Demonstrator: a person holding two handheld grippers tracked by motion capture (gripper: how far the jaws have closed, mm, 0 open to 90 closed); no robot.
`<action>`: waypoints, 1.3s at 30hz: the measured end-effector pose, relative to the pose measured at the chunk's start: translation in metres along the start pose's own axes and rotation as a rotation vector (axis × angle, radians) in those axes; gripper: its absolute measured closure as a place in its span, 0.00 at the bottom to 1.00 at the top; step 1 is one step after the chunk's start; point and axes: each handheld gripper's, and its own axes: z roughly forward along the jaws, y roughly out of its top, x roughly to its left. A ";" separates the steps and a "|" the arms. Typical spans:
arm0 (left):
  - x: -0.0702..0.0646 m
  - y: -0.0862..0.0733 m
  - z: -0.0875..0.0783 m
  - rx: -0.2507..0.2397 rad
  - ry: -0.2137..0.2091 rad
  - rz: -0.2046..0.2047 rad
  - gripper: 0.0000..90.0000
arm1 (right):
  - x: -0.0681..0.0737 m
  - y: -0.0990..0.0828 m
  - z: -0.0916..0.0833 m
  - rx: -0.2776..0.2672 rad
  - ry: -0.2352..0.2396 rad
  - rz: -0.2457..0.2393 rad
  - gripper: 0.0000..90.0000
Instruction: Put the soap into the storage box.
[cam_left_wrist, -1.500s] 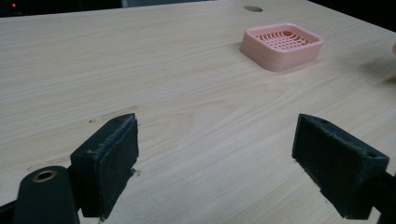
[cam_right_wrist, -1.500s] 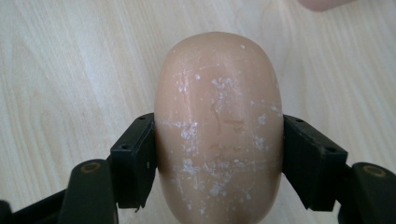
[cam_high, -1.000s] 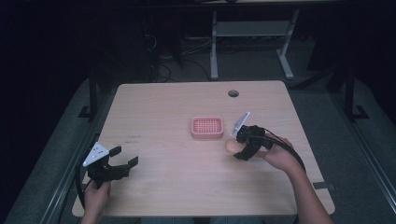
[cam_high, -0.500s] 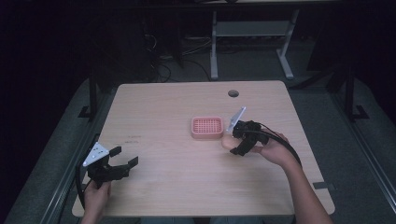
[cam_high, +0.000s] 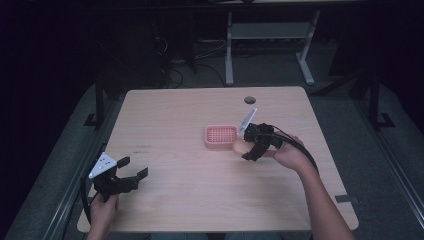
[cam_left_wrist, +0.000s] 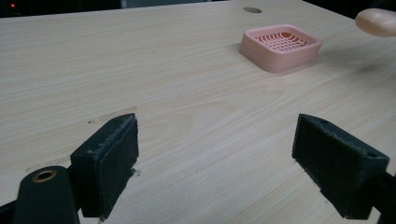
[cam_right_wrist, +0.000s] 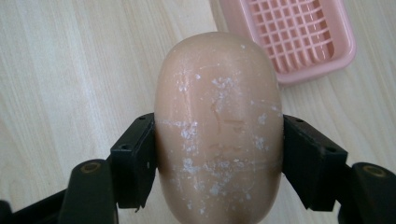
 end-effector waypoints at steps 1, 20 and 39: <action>0.000 0.000 0.000 0.000 0.000 0.000 0.16 | -0.001 0.002 0.000 0.000 0.001 -0.002 0.35; 0.001 0.000 0.001 0.008 0.004 -0.005 0.16 | -0.016 0.025 -0.001 -0.013 0.007 -0.035 0.35; 0.000 0.000 0.000 0.002 0.007 0.009 0.16 | -0.023 0.056 0.009 -0.052 0.033 -0.078 0.35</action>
